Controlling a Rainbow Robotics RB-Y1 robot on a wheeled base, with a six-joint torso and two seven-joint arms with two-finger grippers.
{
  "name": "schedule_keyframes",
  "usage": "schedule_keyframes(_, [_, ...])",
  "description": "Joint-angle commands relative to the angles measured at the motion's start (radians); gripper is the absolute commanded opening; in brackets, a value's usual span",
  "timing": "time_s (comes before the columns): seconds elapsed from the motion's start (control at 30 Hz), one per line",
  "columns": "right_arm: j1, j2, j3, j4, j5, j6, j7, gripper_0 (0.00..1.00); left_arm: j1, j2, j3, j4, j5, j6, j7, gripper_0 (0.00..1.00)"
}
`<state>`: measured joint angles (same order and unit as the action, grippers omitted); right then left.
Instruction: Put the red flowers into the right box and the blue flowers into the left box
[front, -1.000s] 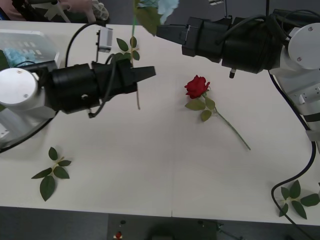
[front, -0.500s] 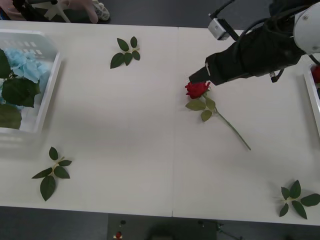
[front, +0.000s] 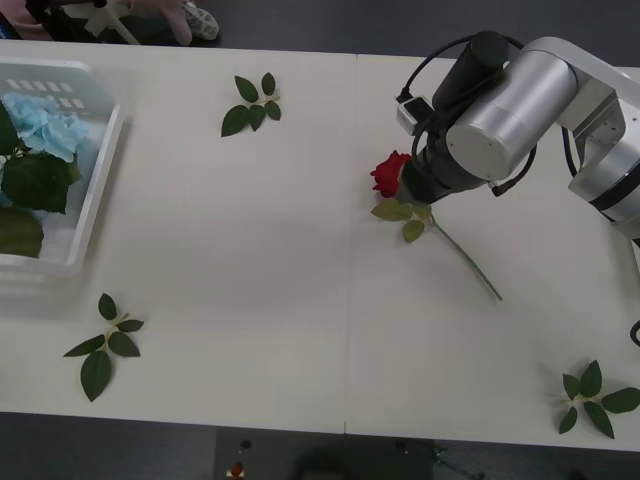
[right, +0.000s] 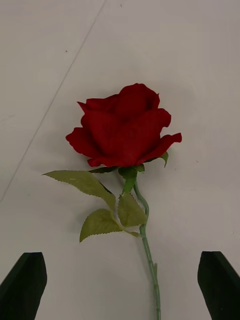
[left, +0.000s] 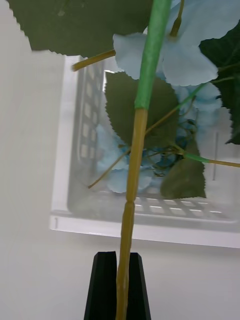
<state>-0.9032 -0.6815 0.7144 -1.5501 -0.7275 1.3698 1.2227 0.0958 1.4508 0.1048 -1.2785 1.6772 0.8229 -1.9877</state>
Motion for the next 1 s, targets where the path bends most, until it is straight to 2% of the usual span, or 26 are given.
schedule_keyframes(0.03, [-0.020, 0.066, -0.013, 0.081, 0.068, -0.023, 0.037, 0.89, -0.011, -0.003, 0.033, 0.030, -0.045, -0.036, -0.042, 0.13])
schedule_keyframes(0.07, [-0.019, 0.085, -0.013, 0.110, 0.091, -0.035, 0.040, 0.88, -0.013, -0.006, 0.033, 0.033, -0.054, -0.037, -0.042, 0.34])
schedule_keyframes(0.13, [-0.020, 0.115, -0.013, 0.153, 0.125, -0.051, 0.044, 0.89, -0.013, -0.009, 0.033, 0.039, -0.054, -0.042, -0.039, 0.59])
schedule_keyframes(0.17, [-0.020, 0.129, -0.013, 0.173, 0.142, -0.060, 0.049, 0.89, -0.013, -0.009, 0.033, 0.039, -0.056, -0.042, -0.039, 0.67])
schedule_keyframes(0.23, [-0.020, 0.158, -0.013, 0.217, 0.174, -0.081, 0.055, 0.88, -0.013, -0.010, 0.033, 0.037, -0.057, -0.042, -0.039, 0.74])
schedule_keyframes(0.47, [-0.020, 0.198, -0.012, 0.301, 0.212, -0.143, 0.074, 0.89, -0.033, -0.029, 0.033, 0.011, -0.083, -0.042, -0.039, 0.82])
schedule_keyframes(0.6, [-0.020, 0.206, 0.008, 0.352, 0.221, -0.190, 0.083, 0.89, -0.056, -0.029, 0.039, -0.048, -0.083, -0.039, -0.054, 0.90])
schedule_keyframes(0.67, [-0.020, 0.206, 0.027, 0.378, 0.224, -0.221, 0.084, 0.89, -0.056, -0.018, 0.085, -0.082, -0.045, -0.004, -0.097, 0.92])
schedule_keyframes(0.77, [-0.020, 0.209, 0.057, 0.418, 0.235, -0.276, 0.084, 0.89, -0.056, -0.014, 0.222, -0.122, 0.108, 0.130, -0.181, 0.92])
schedule_keyframes(0.8, [-0.020, 0.212, 0.063, 0.436, 0.238, -0.298, 0.084, 0.89, -0.056, -0.014, 0.280, -0.153, 0.202, 0.188, -0.217, 0.93])
schedule_keyframes(0.9, [-0.020, 0.220, 0.063, 0.462, 0.240, -0.311, 0.090, 0.88, -0.062, -0.017, 0.308, -0.269, 0.340, 0.219, -0.234, 0.92])
schedule_keyframes(1.0, [-0.020, 0.223, 0.066, 0.467, 0.249, -0.314, 0.097, 0.85, -0.062, -0.070, 0.248, -0.481, 0.391, 0.091, -0.181, 0.92])
